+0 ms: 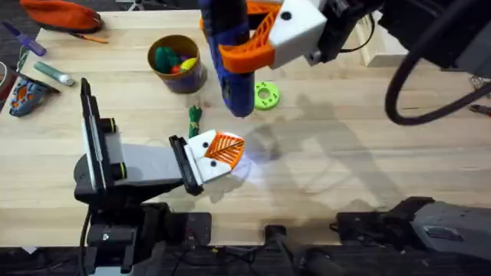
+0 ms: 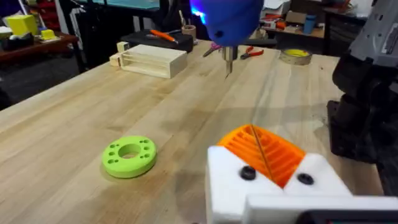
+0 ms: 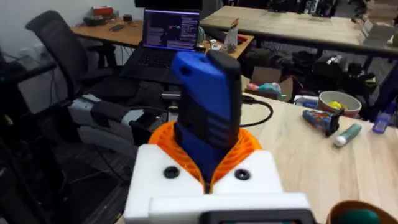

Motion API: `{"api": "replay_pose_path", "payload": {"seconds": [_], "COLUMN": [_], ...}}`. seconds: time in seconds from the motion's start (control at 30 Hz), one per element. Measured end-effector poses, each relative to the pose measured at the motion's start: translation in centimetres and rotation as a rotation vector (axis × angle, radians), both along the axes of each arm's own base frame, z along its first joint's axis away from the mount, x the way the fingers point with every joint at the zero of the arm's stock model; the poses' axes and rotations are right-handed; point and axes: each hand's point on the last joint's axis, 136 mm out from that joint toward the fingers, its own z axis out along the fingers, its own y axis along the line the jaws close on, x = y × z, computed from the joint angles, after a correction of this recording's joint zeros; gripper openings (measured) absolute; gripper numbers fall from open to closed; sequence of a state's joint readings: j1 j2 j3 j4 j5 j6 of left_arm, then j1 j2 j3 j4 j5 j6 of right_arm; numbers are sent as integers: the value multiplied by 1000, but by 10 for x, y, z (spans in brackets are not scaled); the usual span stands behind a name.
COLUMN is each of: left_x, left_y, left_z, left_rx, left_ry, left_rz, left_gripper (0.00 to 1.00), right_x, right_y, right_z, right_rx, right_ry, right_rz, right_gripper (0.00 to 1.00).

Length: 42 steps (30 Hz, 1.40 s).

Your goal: Pick up the gripper from the table and insert it into the empty holder that is missing its gripper. Then pick up a screw, insert it into the mounting hole, and use the screwdriver to tighten it. Finally, clean up the table by picking up the vegetable and placing it into the bucket.

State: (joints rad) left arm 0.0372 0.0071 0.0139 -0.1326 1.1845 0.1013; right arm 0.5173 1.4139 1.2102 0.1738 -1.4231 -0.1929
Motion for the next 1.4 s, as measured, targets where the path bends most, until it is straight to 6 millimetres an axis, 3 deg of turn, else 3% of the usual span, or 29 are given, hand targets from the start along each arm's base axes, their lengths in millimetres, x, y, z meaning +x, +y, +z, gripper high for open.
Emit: {"api": "replay_pose_path", "payload": {"seconds": [0.37,1.4], "left_x": [0,0], "left_y": [0,0], "left_z": [0,0], "left_rx": [0,0], "left_ry": [0,0], "left_rz": [0,0], "left_gripper": [12,12], "right_x": [-16,-57], "right_y": [9,30], "right_z": [2,6], "right_rx": [63,117], "right_ry": [-128,-197], "right_rz": [56,186], "right_gripper": [26,26]}}
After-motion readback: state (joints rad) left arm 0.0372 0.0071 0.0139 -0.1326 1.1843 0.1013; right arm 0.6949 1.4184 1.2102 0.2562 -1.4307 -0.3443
